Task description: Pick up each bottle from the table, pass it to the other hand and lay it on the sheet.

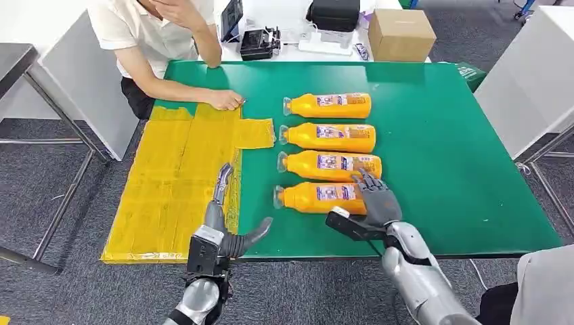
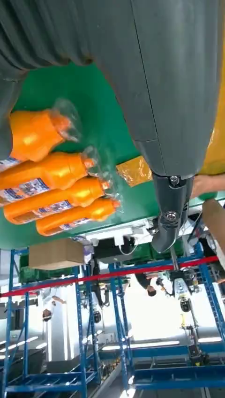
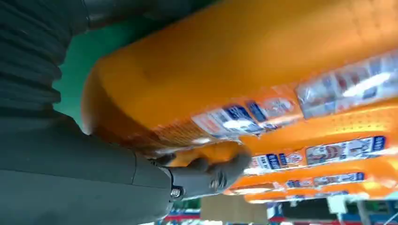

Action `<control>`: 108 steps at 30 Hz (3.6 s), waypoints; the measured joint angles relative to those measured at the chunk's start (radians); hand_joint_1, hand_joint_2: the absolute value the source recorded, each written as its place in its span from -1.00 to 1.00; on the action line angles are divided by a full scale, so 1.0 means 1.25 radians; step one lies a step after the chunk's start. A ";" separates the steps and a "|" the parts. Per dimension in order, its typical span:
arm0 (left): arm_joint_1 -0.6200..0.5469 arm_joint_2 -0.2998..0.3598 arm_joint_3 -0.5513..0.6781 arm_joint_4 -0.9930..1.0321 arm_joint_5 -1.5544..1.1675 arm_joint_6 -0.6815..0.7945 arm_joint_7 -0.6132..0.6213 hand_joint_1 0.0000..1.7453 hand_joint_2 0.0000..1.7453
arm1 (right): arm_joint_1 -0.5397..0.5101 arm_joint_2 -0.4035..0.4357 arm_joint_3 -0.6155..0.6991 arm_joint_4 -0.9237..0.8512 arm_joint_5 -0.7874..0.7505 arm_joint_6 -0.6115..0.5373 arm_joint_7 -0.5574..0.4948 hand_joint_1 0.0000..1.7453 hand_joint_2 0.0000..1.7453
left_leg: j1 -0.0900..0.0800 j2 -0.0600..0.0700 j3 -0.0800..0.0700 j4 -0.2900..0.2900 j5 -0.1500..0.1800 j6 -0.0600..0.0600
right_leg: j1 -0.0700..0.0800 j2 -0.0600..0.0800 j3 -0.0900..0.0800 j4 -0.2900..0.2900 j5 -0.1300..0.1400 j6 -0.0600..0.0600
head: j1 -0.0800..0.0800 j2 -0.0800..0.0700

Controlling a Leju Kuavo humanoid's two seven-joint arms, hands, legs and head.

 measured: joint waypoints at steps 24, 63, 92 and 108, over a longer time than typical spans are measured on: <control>-0.001 0.000 0.000 0.001 0.026 0.001 0.002 -1.00 1.00 | -0.010 0.010 0.010 0.030 -0.117 0.020 -0.065 1.00 1.00 | 0.000 0.001 0.009 0.000 0.000 0.000 | 0.000 0.001 0.009 0.000 0.000 0.000 | 0.000 0.000; 0.005 -0.001 0.016 -0.014 0.486 -0.270 0.163 -1.00 1.00 | 0.205 0.156 0.032 -0.336 -0.553 0.013 -0.315 1.00 1.00 | -0.001 -0.001 0.002 -0.001 0.000 0.000 | -0.001 -0.001 0.002 0.000 0.000 0.000 | 0.000 0.000; -0.017 0.007 -0.036 -0.043 0.596 -0.271 0.200 -1.00 1.00 | 0.127 0.146 0.110 -0.181 -0.364 -0.073 -0.224 1.00 1.00 | 0.000 -0.001 0.000 -0.001 0.000 0.000 | 0.000 -0.001 0.001 0.000 -0.001 -0.001 | 0.000 0.000; -0.032 -0.002 -0.034 -0.024 0.690 -0.250 0.181 1.00 1.00 | 0.127 0.155 0.182 -0.172 -0.413 -0.071 -0.275 0.74 1.00 | 0.000 -0.001 0.000 -0.001 0.000 0.000 | 0.000 -0.001 0.001 0.000 -0.001 -0.001 | 0.000 0.000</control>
